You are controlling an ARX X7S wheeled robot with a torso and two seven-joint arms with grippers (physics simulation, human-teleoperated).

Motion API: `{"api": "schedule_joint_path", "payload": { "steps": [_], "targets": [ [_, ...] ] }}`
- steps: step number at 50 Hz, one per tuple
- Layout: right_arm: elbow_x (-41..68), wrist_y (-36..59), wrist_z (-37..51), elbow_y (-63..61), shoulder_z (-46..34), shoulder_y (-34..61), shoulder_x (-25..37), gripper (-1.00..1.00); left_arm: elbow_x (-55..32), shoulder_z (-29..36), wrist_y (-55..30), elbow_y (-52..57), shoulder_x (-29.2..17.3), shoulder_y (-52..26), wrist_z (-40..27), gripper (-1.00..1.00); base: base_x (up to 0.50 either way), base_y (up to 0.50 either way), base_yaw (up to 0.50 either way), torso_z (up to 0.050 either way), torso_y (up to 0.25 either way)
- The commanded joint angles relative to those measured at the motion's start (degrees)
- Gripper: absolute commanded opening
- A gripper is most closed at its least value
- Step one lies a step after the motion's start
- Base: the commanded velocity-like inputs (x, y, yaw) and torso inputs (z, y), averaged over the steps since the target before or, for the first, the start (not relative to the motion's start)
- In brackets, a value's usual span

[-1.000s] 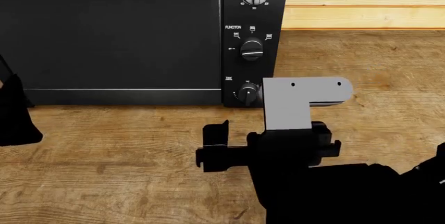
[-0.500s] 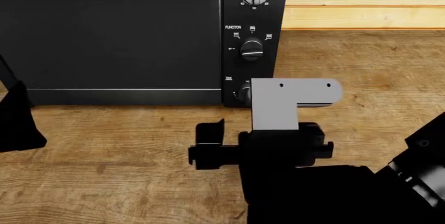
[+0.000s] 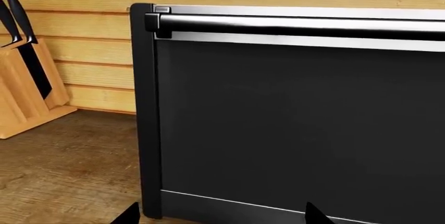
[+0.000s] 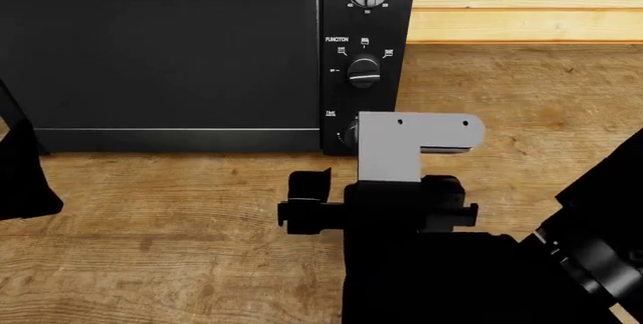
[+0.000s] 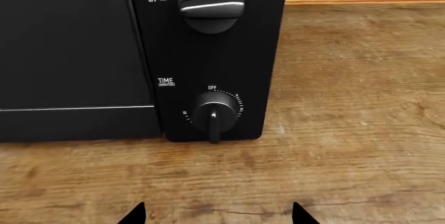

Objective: Turn on the toaster oven by setting the timer.

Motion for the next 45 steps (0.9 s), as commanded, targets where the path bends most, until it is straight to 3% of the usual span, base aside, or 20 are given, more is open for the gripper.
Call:
{"api": "schedule_joint_path", "payload": {
  "steps": [1,45],
  "targets": [
    [1.05,-0.74,-0.43,1.83,-1.14,-0.16,-0.99,1.0,0.39,-0.06,0.15,-0.04,0.02,0.32,0.32,1.0,0.0,0.0,0.0,0.0,0.0],
    [-0.57,2.07,-3.44,8.54,-2.49,-3.19,-2.2,1.0,1.36,-0.14,0.79,0.17,0.02,1.45,1.33,1.0,0.0,0.0,0.0,0.0,0.0]
  ]
}}
